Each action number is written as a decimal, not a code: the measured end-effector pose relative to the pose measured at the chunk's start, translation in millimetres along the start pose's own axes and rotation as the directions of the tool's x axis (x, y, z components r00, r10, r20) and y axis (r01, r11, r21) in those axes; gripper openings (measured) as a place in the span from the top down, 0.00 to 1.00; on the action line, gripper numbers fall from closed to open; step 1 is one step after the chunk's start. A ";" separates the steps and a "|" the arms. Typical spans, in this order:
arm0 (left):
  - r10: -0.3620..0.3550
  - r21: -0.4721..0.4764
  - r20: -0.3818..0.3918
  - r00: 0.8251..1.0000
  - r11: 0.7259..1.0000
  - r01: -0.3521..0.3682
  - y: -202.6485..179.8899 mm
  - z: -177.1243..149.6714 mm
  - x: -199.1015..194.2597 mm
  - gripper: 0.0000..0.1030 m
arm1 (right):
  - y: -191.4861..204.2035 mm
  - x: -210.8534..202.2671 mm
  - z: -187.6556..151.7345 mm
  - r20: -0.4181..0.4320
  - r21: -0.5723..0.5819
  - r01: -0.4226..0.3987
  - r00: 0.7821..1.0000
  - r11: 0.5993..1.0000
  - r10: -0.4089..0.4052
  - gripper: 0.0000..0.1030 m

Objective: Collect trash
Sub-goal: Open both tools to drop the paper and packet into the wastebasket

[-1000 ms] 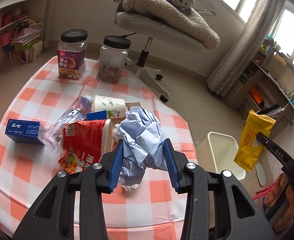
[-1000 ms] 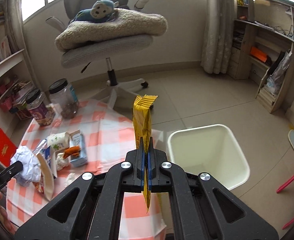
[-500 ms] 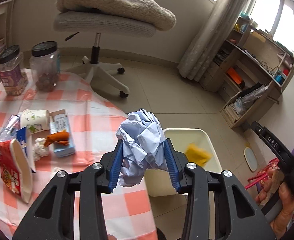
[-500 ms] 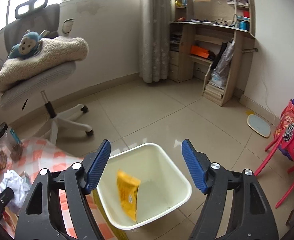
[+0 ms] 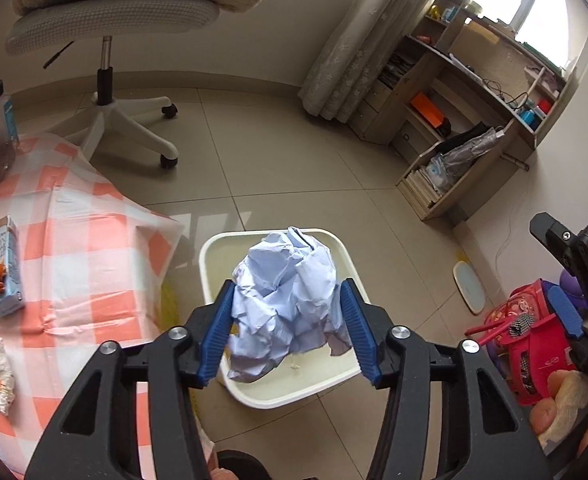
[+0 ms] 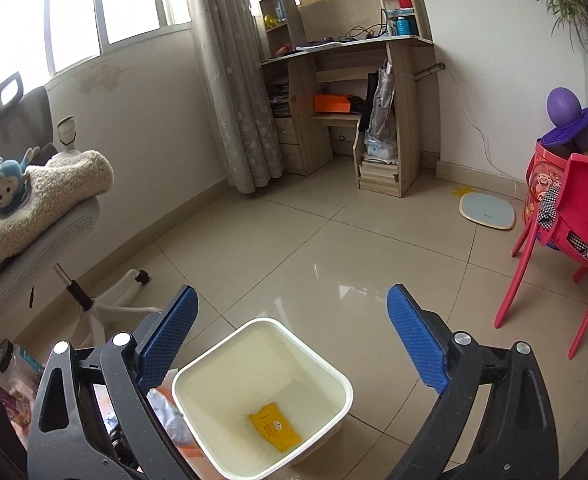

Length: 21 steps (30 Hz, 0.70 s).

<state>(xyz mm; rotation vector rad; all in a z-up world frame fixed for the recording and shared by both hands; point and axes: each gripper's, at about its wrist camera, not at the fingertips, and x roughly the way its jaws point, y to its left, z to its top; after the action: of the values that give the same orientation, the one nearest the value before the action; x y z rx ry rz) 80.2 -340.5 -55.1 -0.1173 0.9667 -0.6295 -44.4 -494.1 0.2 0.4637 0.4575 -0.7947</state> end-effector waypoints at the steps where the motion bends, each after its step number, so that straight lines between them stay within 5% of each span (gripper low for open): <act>1: 0.006 0.007 -0.003 1.000 1.000 -0.006 -4.1 2.2 2.6 0.39 | -1.1 -0.5 0.8 0.006 0.008 0.002 1.000 1.000 -0.002 0.10; 5: 0.030 0.036 0.019 0.999 0.999 -0.031 -5.0 2.5 -4.3 0.37 | -4.2 -2.5 0.0 0.008 0.006 0.004 1.000 1.000 -0.004 0.09; 11: 0.165 0.113 0.097 0.982 0.978 -0.175 9.5 -1.8 -24.4 0.29 | 7.0 -8.1 -4.9 0.016 -0.011 0.008 1.000 1.000 -0.008 0.07; 21: 0.392 0.087 0.272 0.879 0.900 -0.428 65.4 -23.7 -82.0 0.15 | 72.0 -19.2 -39.2 0.014 -0.223 -0.017 1.000 0.975 0.021 0.07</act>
<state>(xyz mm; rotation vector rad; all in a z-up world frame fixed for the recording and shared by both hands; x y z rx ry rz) 57.3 -237.8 -32.7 0.1360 0.6697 -0.2788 -9.9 -417.4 -4.9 0.2523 0.5197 -0.7182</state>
